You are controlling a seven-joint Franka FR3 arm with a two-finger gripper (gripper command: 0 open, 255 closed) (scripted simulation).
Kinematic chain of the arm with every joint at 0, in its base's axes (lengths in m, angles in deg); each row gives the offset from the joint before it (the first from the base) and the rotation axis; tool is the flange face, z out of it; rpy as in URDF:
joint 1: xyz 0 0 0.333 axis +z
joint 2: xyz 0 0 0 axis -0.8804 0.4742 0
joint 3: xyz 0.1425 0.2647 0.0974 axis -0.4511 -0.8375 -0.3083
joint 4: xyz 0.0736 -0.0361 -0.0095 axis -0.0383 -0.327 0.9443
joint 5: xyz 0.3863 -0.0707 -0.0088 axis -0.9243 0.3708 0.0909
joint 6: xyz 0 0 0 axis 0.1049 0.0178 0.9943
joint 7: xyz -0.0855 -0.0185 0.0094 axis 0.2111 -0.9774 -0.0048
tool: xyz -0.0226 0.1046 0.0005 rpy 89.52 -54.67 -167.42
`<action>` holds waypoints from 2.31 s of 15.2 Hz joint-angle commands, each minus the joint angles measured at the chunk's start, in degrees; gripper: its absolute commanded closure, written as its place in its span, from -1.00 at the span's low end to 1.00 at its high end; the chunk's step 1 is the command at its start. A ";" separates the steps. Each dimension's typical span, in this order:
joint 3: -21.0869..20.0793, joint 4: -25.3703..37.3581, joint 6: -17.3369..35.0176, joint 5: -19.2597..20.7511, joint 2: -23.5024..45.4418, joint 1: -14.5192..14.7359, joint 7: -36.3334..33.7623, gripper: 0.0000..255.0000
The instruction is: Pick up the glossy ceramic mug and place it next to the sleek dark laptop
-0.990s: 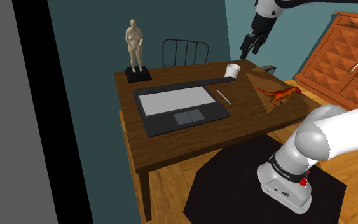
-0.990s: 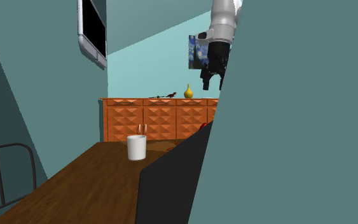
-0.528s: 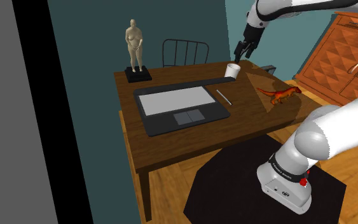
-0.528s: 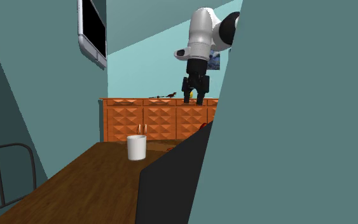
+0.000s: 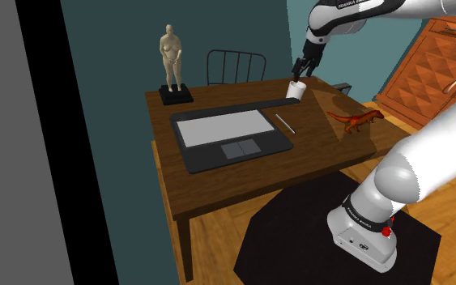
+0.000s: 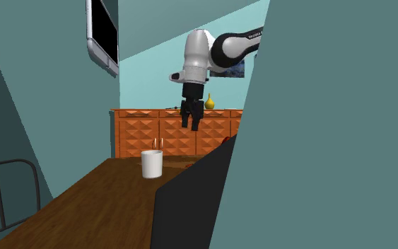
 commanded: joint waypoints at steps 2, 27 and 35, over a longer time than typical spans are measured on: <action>2.03 3.57 2.50 -2.83 6.37 -0.46 3.26 -1.00; 2.50 22.82 9.35 -18.95 35.77 -8.64 16.48 -1.00; 2.50 22.83 9.34 -18.94 35.77 -8.64 16.47 1.00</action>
